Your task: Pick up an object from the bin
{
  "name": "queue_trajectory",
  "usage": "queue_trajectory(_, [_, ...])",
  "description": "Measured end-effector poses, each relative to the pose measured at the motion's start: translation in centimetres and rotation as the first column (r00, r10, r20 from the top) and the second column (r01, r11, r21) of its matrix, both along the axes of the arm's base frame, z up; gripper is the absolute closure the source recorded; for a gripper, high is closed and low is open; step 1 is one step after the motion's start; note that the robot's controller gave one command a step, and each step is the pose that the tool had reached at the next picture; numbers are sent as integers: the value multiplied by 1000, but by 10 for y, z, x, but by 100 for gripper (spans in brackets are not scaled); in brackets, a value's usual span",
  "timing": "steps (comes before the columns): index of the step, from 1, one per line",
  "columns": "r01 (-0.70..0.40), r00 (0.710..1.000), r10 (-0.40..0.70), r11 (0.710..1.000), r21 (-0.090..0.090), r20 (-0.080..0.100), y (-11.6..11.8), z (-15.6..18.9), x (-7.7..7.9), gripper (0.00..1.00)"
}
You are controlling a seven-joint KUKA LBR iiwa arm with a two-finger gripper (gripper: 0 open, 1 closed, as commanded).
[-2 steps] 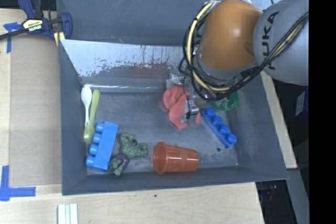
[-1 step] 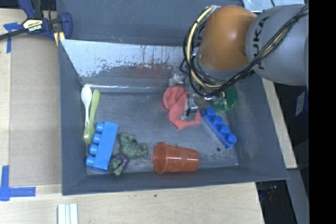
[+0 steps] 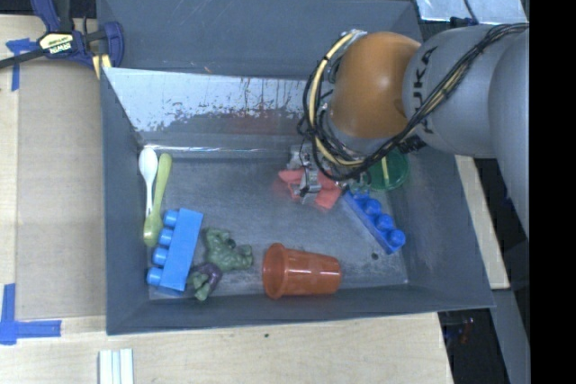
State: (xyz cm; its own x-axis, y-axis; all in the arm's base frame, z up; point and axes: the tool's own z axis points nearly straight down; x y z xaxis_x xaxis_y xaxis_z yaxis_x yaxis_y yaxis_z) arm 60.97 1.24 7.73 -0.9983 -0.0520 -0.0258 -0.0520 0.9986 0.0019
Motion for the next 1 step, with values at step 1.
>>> queue_trajectory(1, [1, 1000, -1, 1000, 0, 0, 0, 0, 0, 100])
